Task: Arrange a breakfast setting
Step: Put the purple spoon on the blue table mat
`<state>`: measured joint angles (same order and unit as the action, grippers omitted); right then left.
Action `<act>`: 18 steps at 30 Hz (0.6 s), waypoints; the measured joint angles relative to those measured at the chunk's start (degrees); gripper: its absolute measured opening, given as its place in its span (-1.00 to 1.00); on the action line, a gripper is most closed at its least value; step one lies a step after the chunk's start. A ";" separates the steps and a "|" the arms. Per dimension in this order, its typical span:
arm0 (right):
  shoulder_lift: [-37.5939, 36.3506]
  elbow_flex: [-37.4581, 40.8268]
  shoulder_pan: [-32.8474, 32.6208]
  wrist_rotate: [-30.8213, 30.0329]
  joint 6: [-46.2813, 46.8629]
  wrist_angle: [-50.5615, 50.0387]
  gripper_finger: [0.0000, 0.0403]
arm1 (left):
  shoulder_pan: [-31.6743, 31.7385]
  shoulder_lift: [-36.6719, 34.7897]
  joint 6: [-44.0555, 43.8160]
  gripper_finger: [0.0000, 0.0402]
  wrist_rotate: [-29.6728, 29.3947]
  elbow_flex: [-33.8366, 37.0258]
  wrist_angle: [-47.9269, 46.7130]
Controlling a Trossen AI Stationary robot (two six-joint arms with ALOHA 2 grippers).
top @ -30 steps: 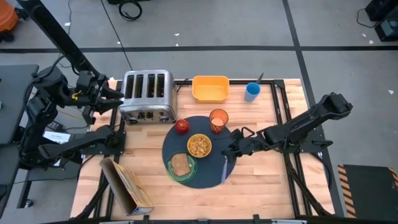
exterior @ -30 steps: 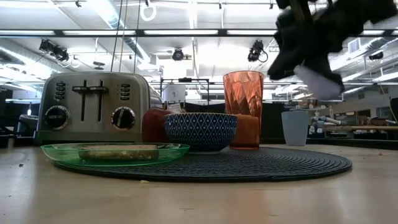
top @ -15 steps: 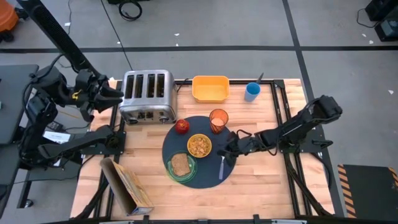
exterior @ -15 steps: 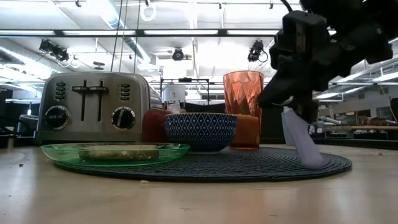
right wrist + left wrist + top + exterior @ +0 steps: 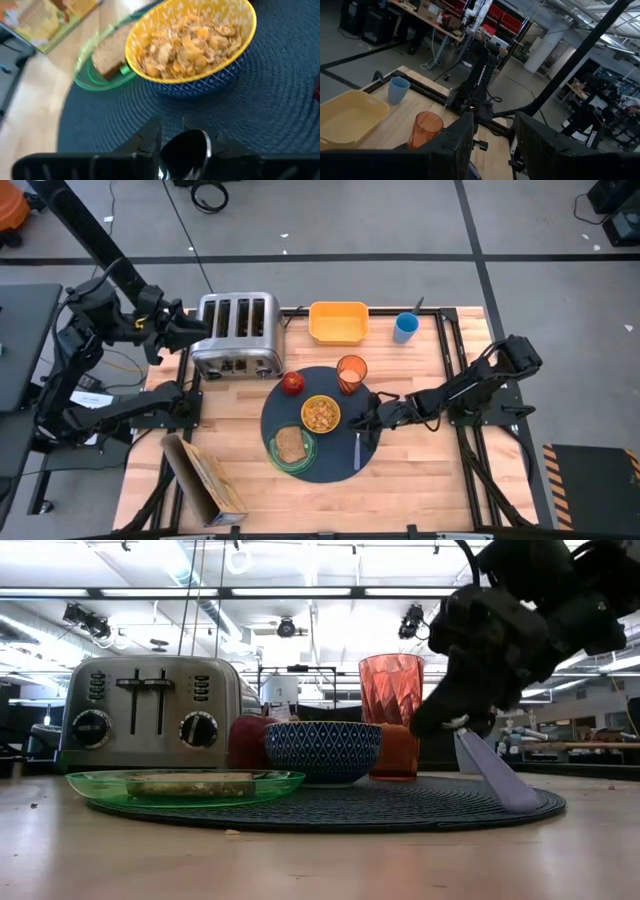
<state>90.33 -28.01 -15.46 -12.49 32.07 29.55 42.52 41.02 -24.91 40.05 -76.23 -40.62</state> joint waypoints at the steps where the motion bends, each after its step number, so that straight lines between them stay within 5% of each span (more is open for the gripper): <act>1: 0.21 0.01 0.00 -0.10 -0.78 -0.12 -0.58 | 0.00 0.19 -0.02 -0.25 0.01 0.00 0.01; 18: -2.36 0.07 1.92 1.42 -4.97 -3.00 -0.02 | 0.00 0.21 0.67 -0.25 0.16 0.00 0.15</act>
<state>87.96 -27.94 -13.54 -11.07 27.10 26.54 42.52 41.23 -24.24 40.22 -76.23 -40.47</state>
